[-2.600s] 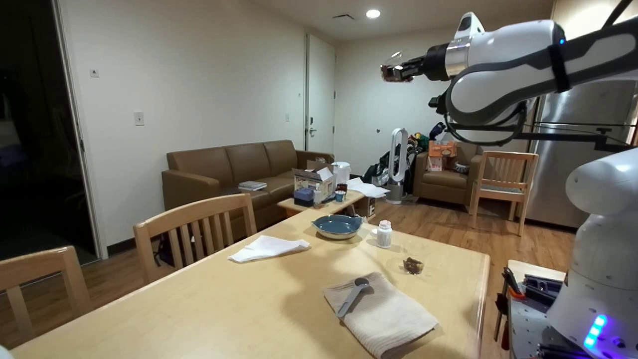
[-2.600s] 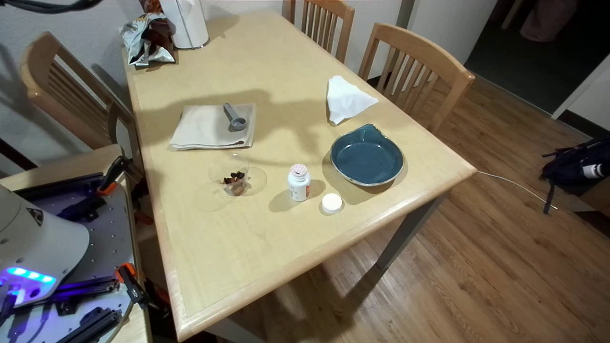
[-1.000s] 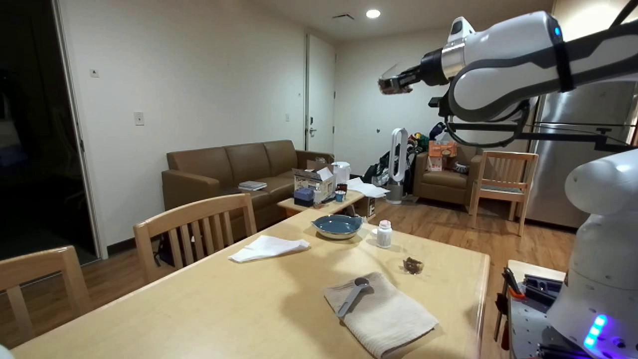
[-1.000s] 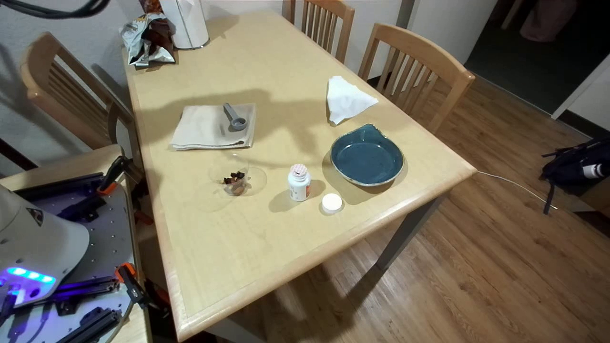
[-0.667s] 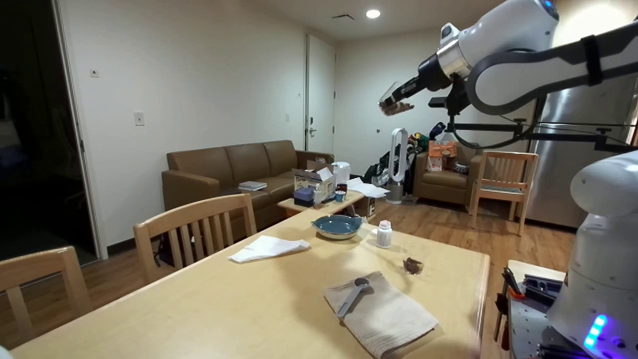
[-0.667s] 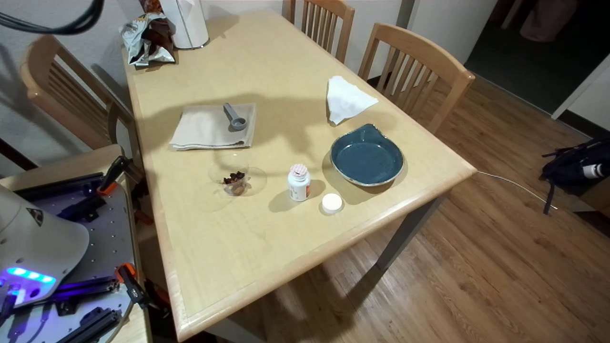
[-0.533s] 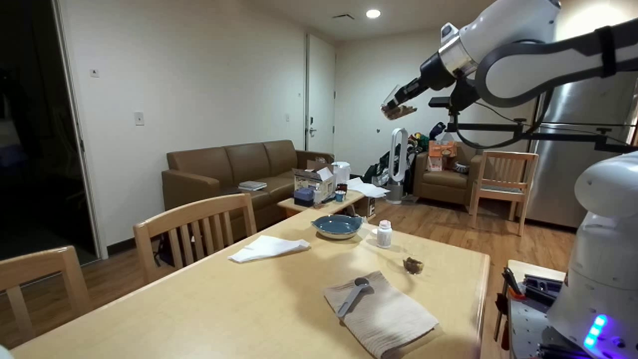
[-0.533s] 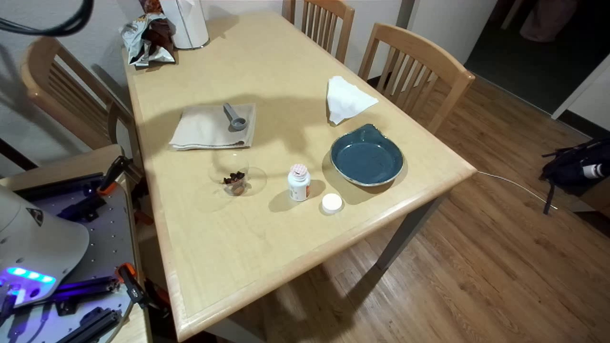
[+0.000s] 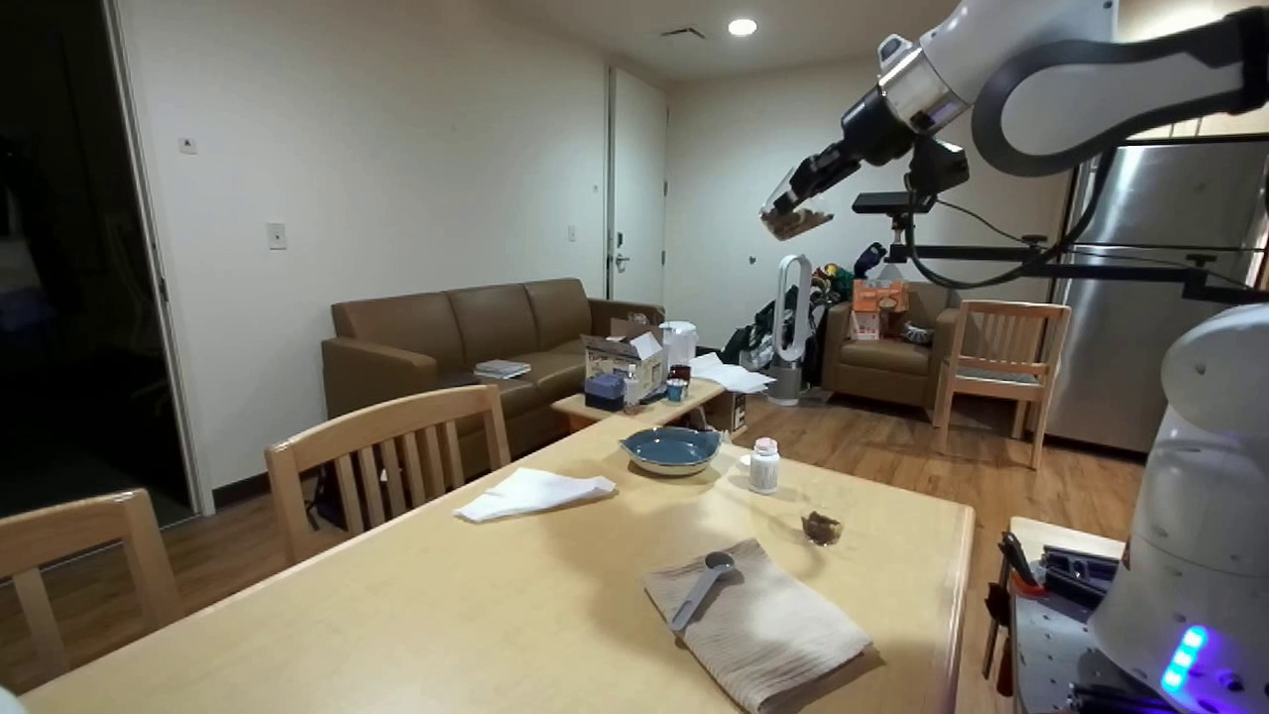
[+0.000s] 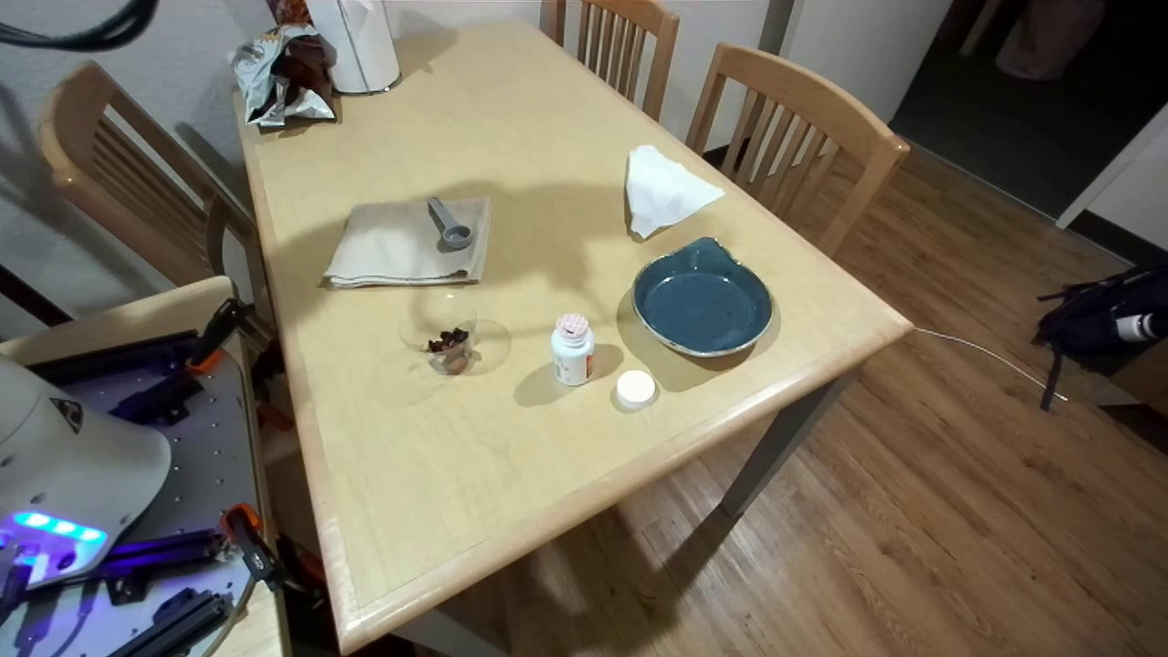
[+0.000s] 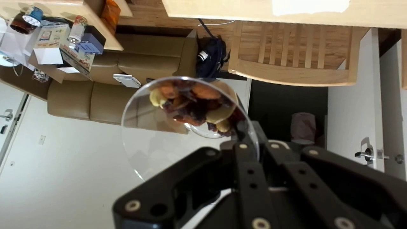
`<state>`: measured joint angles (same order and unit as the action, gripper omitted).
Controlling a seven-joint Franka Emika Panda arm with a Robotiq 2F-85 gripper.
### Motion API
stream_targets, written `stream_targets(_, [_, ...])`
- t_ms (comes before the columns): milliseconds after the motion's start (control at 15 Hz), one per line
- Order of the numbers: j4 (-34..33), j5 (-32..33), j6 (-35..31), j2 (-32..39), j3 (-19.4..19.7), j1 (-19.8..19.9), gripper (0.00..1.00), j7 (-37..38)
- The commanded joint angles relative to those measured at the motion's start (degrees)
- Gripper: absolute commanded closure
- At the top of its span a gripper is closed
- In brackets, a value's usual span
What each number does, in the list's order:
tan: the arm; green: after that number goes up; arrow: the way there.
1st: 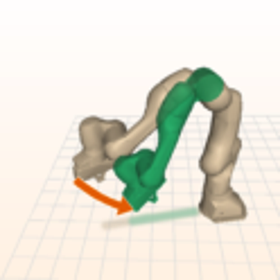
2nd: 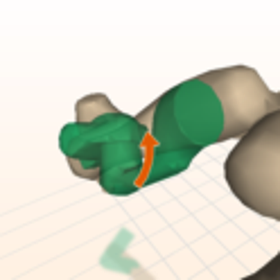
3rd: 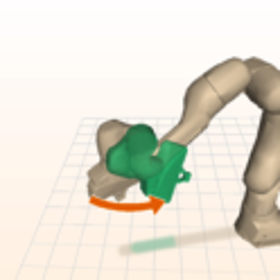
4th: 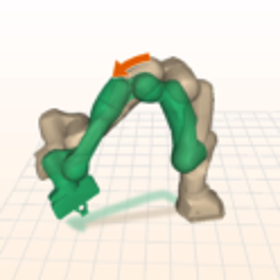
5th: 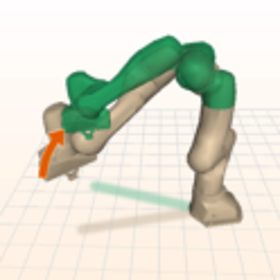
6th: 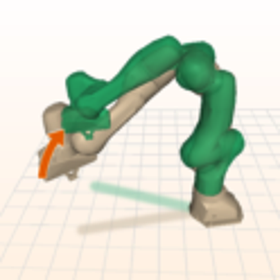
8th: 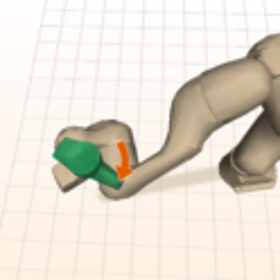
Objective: Pick up the cup and pour some of its contents in the other cup
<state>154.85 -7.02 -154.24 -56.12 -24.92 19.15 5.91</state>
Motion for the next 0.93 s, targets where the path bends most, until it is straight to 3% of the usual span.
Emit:
stream_targets(0, [-1.1, 4.1, 3.5, 1.7, 3.7, -4.5, 0.95, 4.1])
stream_targets(533, [-7.1, 2.2, 31.7, 7.2, 11.0, -17.3, 0.95, 3.9])
stream_targets(600, [-7.5, 2.6, 33.3, 7.7, 11.5, -18.1, 0.95, 3.3])
stream_targets(667, [-4.8, 4.0, 29.9, 4.5, 11.2, -17.8, 0.95, 4.4])
stream_targets(867, [-5.8, 3.6, 31.5, 6.4, 12.4, -19.3, 0.95, 4.1])
